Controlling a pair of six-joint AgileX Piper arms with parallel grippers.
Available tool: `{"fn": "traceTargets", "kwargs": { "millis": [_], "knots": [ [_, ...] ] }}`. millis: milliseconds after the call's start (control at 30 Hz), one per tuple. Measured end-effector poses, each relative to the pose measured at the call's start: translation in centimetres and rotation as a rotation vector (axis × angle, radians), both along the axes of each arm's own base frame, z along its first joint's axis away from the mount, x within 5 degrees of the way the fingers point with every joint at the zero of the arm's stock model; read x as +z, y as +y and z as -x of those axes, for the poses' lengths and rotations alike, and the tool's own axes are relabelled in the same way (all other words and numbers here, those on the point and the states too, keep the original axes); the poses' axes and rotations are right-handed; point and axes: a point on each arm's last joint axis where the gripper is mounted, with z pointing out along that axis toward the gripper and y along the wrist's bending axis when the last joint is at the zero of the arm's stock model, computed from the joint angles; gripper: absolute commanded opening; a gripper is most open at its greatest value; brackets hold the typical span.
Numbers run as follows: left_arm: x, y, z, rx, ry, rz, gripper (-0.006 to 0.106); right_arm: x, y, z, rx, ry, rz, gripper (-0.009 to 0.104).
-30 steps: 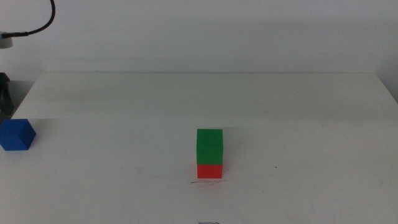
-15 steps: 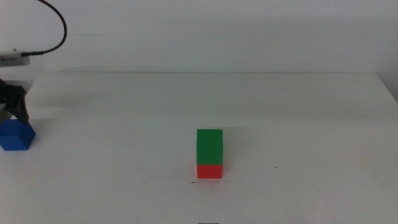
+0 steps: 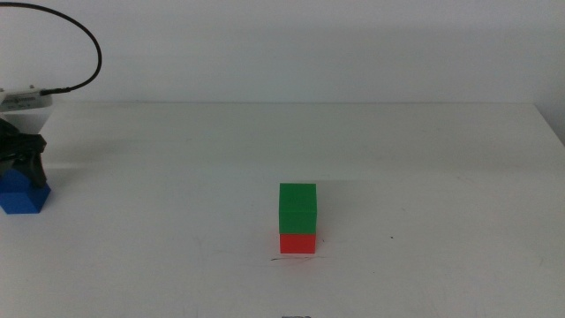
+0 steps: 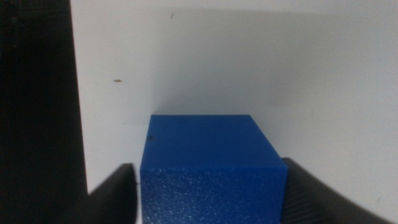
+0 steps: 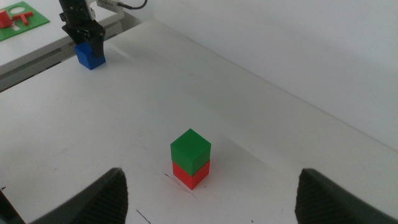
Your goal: Stack red cubes first, then green, then blue cubes in a specific spot.
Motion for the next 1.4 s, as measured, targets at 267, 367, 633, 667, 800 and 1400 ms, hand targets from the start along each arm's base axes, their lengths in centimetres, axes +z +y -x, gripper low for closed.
{"fn": "traceTargets", "kwargs": {
  "millis": [267,367,633,667,800,1400],
  "knots": [
    [0.1,0.0,0.0,0.032,0.001,0.003,0.032,0.0,0.0,0.0,0.000,0.000,0.000,0.076],
    [0.9,-0.5,0.0,0.030,-0.013,-0.007,0.032,0.0,0.0,0.0,0.000,0.000,0.000,0.076],
    [5.9,-7.1,1.1,0.024,-0.063,-0.042,0.032,0.0,0.0,0.0,0.000,0.000,0.000,0.076],
    [6.2,-8.3,1.5,0.018,-0.057,-0.034,0.032,0.0,0.0,0.0,0.000,0.000,0.000,0.076],
    [8.2,-12.7,3.6,0.019,-0.063,-0.012,0.032,0.0,0.0,0.0,0.000,0.000,0.000,0.076],
    [13.4,-30.5,9.2,-0.118,-0.134,0.075,0.032,0.0,0.0,0.0,0.000,0.000,0.000,0.076]
  ]
}}
